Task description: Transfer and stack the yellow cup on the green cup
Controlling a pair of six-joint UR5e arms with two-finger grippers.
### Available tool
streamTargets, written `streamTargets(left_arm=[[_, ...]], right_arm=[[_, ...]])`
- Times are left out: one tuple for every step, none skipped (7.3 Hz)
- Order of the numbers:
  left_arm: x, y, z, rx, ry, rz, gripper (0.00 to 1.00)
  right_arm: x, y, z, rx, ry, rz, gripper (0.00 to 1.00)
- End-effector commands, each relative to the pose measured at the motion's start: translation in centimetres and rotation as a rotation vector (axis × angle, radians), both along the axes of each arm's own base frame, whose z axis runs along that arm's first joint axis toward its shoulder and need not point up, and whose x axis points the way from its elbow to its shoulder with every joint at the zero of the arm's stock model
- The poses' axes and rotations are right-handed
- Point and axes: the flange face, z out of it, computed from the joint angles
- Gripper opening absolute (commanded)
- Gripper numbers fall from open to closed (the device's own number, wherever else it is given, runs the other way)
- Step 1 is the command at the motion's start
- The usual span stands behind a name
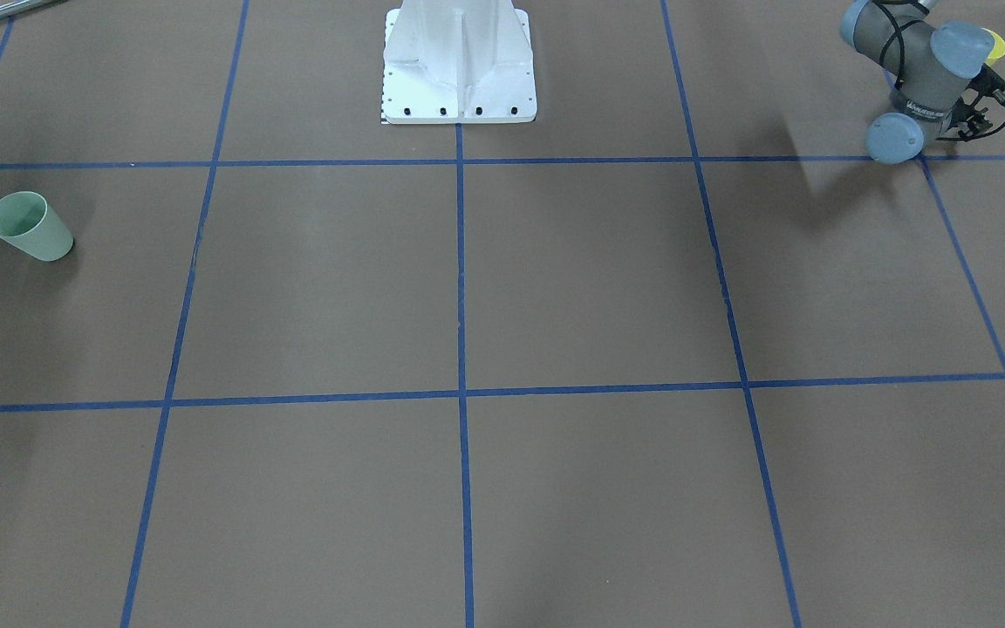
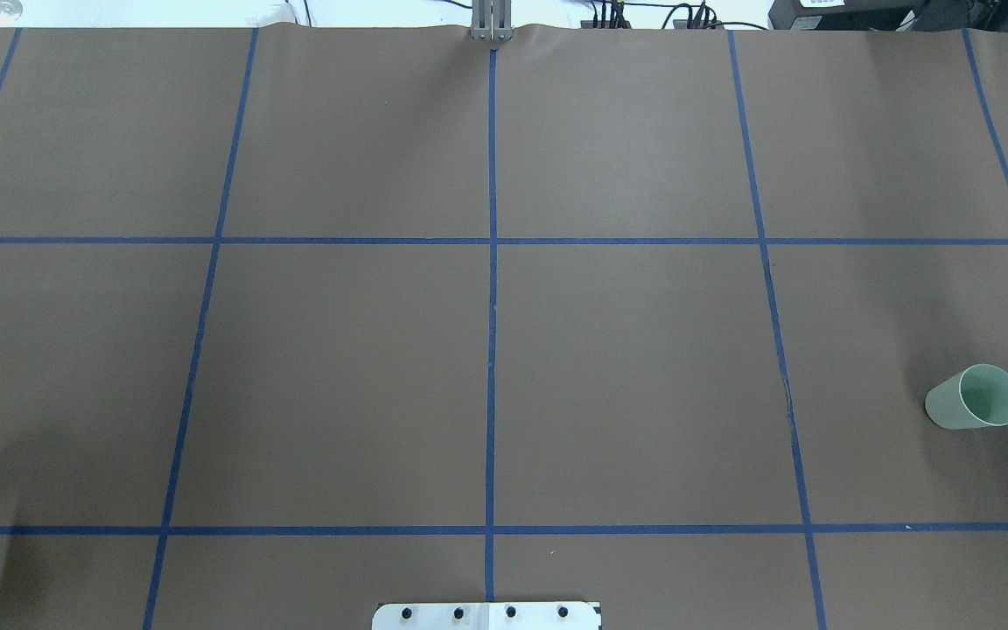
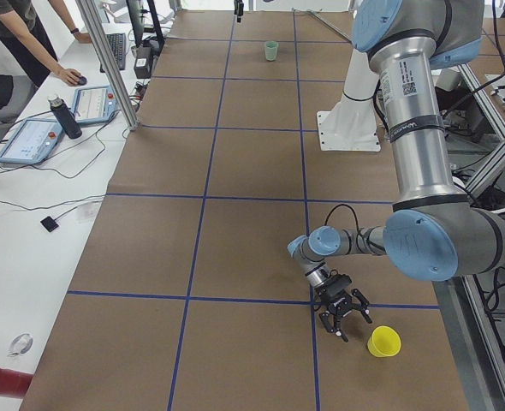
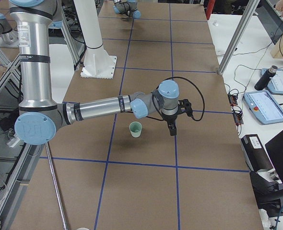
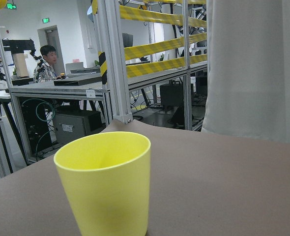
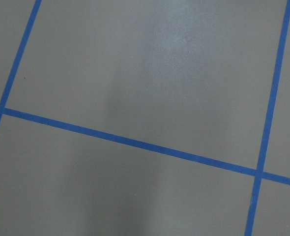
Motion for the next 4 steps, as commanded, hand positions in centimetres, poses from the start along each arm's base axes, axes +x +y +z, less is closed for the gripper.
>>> streamTargets(left_arm=[[0.2,1.4,0.2,-0.01,-0.013,-0.018,0.99],[-0.1,1.6,0.3,-0.01,-0.021,-0.017,0.99],[-0.6,1.8,0.5,-0.011,-0.032,-0.021,0.99],[-1.3,2.1,0.8,-0.011,-0.035,-0.018,0.99]], right_arm=[[-0.3,0.0,-0.1,0.007,0.014,0.0,1.0],[-0.3,0.0,-0.1,0.006,0.015,-0.001,1.0],[-0.3,-0.1,-0.1,0.009,0.022,0.002,1.0],[-0.5,-0.1,-0.2,0.011,0.021,-0.001,1.0]])
